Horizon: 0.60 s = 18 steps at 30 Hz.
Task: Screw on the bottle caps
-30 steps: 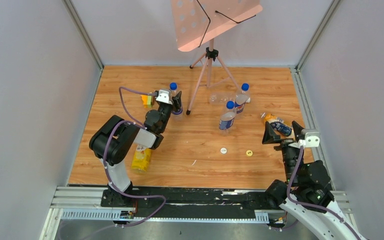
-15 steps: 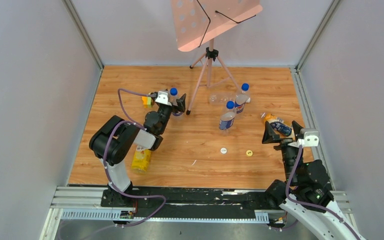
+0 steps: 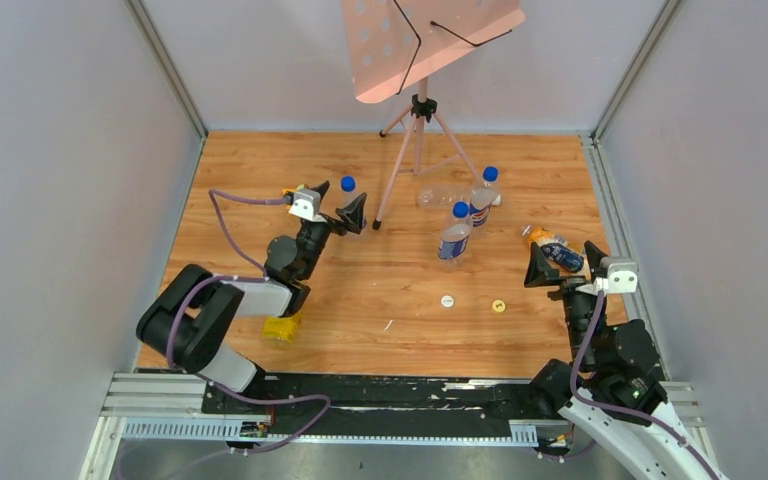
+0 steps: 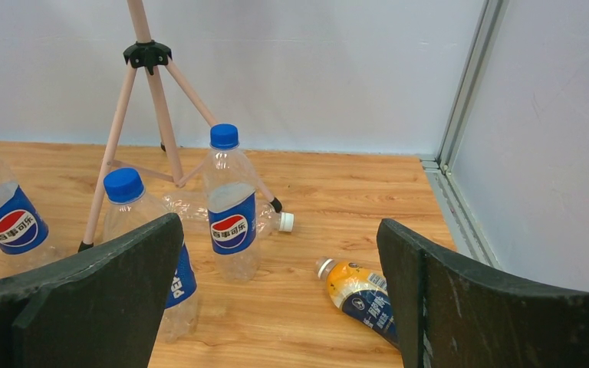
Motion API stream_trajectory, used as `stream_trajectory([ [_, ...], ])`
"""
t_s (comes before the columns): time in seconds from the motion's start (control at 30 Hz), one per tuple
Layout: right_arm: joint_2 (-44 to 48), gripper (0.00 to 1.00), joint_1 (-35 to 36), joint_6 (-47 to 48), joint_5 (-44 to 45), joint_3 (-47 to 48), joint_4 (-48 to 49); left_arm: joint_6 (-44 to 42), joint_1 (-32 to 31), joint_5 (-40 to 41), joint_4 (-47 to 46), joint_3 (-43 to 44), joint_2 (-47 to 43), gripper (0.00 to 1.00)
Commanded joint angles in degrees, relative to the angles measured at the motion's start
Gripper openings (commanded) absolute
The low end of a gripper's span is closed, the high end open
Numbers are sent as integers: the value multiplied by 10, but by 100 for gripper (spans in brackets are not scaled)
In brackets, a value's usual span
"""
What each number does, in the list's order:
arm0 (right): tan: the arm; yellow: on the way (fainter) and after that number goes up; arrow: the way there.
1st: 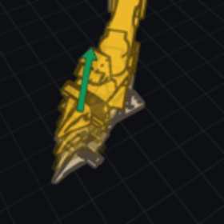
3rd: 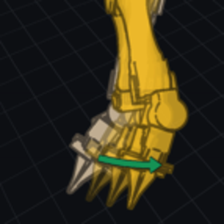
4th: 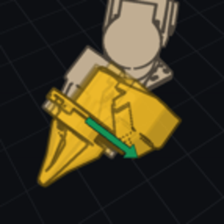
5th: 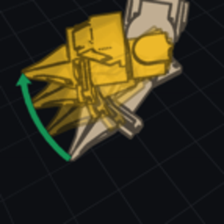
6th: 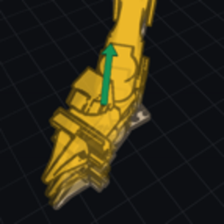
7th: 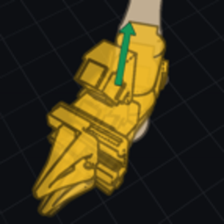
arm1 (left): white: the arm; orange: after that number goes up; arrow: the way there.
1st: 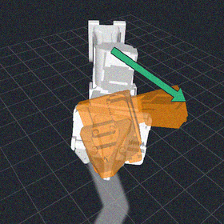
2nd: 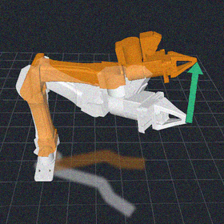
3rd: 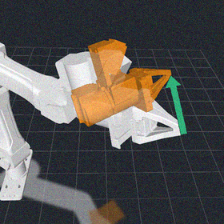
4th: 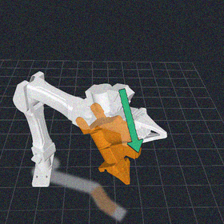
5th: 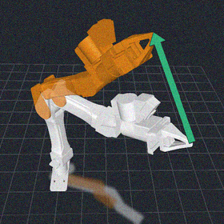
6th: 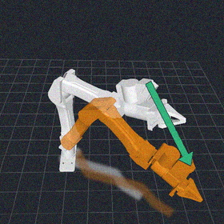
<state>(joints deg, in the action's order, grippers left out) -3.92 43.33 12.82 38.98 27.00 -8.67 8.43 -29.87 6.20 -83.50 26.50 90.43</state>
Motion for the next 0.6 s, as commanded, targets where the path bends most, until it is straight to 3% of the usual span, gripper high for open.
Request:
stream_trajectory([
  [0.0,6,100,-5,6,-10,0,15,41,-7,-28,60,-29,-91,100],
  [0.2,13,100,-7,2,-7,0,13,65,-15,-23,257,-56,-261,100],
  [0.27,9,100,-8,1,0,-1,11,68,-16,-16,384,-44,-365,100],
  [0.37,6,100,-9,-4,6,2,7,77,-17,11,643,11,-454,100],
  [0.4,6,100,-9,-6,8,2,6,82,-17,29,691,26,-490,100],
  [0.53,6,100,-11,-9,27,1,4,93,-17,67,1002,121,-553,100],
  [0.57,5,100,-11,-9,31,0,3,99,-17,75,1038,153,-558,100],
])
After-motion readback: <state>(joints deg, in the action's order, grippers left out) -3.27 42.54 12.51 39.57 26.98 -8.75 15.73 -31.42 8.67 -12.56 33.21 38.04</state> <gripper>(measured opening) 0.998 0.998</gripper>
